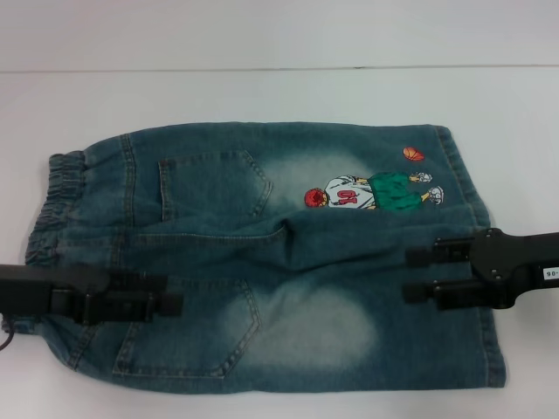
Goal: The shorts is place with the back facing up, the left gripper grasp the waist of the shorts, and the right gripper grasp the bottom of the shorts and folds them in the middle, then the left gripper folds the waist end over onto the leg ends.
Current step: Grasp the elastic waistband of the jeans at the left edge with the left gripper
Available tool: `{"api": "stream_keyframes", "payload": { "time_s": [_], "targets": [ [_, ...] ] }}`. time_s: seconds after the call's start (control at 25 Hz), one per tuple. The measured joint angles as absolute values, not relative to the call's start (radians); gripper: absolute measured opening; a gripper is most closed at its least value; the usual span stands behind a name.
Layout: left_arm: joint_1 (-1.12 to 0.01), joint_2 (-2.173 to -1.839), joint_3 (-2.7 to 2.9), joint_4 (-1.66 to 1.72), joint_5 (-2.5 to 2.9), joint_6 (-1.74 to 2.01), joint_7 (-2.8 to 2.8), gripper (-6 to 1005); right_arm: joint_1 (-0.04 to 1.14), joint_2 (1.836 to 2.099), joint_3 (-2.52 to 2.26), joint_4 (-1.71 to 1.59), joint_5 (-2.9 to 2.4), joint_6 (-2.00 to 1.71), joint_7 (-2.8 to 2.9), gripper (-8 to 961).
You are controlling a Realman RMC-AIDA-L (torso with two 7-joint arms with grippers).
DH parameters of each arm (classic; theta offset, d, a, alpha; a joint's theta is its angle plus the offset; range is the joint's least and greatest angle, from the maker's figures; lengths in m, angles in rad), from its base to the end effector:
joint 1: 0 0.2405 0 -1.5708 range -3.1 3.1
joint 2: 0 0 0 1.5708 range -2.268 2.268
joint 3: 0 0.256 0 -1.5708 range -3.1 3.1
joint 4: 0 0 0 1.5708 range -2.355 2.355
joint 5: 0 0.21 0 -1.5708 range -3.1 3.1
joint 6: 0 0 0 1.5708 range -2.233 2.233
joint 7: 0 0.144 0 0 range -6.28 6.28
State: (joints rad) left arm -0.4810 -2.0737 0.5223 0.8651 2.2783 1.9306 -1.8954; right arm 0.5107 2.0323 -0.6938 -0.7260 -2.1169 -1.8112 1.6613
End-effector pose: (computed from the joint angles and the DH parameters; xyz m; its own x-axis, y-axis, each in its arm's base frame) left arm -0.2770 0.2809 0.0393 0.5728 0.7508 0.3289 0.7426 -0.6452 0.1795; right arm 0.2648 0.2994 0.0210 0.7281 -0.5672 -0.3849 -0.5649 -0.8146 0.1316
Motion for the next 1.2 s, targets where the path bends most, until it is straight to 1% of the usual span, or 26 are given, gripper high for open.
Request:
{"api": "stream_keyframes", "payload": {
  "time_s": [0.48, 0.6, 0.88, 1.04, 1.2],
  "targets": [
    [-0.483, -2.073, 0.517, 0.874, 2.28, 1.941, -1.923, 702, 0.511, 2.032, -0.698, -0.726, -2.117, -1.812, 1.661, 718],
    [-0.483, -2.06, 0.509, 0.915, 2.285, 1.946, -2.016, 701, 0.511, 2.032, -0.698, -0.726, -2.117, -1.812, 1.661, 718],
    [-0.493, -2.006, 0.5, 1.094, 2.397, 1.974, -2.309, 700, 0.512, 2.029, -0.698, -0.726, -2.123, -1.812, 1.66, 718],
    [-0.518, -1.992, 0.499, 1.126, 2.517, 1.953, -2.45, 699, 0.513, 2.03, -0.698, -0.725, -2.126, -1.805, 1.654, 718],
    [-0.543, -1.985, 0.498, 1.084, 2.603, 1.899, -2.518, 699, 0.514, 2.032, -0.705, -0.725, -2.128, -1.787, 1.652, 717]
  ]
}}
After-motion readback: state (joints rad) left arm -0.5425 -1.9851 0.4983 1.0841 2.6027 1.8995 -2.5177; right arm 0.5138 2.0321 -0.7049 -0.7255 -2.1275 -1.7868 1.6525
